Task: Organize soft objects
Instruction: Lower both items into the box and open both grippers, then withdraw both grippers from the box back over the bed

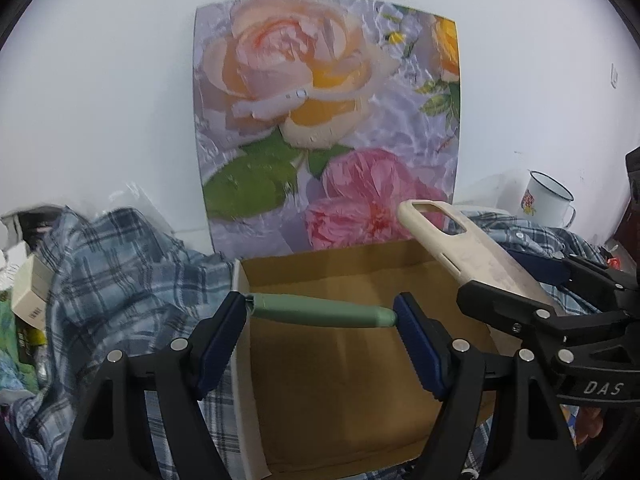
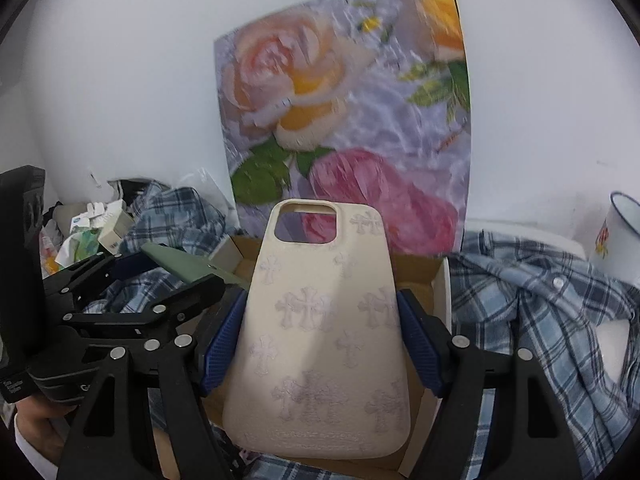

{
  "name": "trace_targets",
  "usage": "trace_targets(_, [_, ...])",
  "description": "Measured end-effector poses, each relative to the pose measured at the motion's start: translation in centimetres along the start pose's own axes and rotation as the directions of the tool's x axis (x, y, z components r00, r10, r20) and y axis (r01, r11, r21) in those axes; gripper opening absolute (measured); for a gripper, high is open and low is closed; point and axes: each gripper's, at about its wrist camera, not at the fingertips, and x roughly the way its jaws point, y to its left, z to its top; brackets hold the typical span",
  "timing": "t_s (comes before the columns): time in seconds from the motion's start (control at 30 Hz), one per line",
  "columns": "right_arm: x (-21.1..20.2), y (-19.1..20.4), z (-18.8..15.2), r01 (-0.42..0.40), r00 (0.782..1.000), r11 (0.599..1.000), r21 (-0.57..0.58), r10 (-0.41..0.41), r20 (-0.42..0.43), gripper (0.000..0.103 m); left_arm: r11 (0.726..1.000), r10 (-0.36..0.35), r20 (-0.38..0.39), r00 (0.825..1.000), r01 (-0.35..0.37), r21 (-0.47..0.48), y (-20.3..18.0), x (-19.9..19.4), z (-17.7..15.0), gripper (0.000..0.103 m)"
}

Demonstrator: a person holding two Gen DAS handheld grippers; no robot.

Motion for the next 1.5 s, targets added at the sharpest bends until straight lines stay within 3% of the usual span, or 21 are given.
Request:
trace_targets(0.33, [1.5,-0.6,-0.7,0.038,0.998,0.999,0.016,-0.037,-0.058,0.073,0.999,-0.031,-0.06,0.998,0.029,-0.028,0.4,1.8,-0.8,0.08])
trace_targets(0.4, [1.4,-0.7,-0.7,0.034,0.998,0.999,0.022,-0.033,-0.054,0.075,0.999,-0.016,-0.06,0.998,0.014,-0.033,0.4,1.8,-0.8,0.089])
trace_targets(0.47, [1.1,-0.8,-0.5,0.047,0.998,0.999,0.026,-0.046,-0.042,0.084,1.0,0.0,-0.054,0.999,-0.002,-0.029,0.4,1.7,-0.7,0.103])
trace_targets(0.53, [0.5,-1.3,-0.3,0.05,0.999,0.998,0.042,-0.049,-0.021,0.1,0.999,0.029,-0.038,0.999,-0.03,-0.041,0.8,1.5,-0.6,0.103])
trace_targets(0.57, [0.1,-1.5,-0.1,0.054,0.999,0.997,0.056,-0.053,-0.009,0.101,0.999,0.024,-0.031,0.999,-0.025,-0.048,1.0,1.4,-0.6,0.103])
trace_targets(0.67, [-0.4,-1.8,0.2,0.057,0.998,0.996,0.07,-0.058,0.005,0.101,0.996,-0.034,-0.036,0.999,0.03,-0.085,1.6,1.3,-0.4,0.103])
trace_targets(1.07, [-2.8,-0.4,1.4,0.053,0.997,0.999,0.009,-0.053,0.063,0.102,0.999,-0.001,-0.006,1.0,0.0,-0.052,0.7,-1.0,0.5,0.103])
trace_targets(1.5, [-8.4,2.7,3.4,0.01,0.986,0.999,-0.039,-0.004,0.165,0.102,0.996,-0.047,0.098,0.994,0.054,-0.075,0.9,-6.8,2.9,0.103])
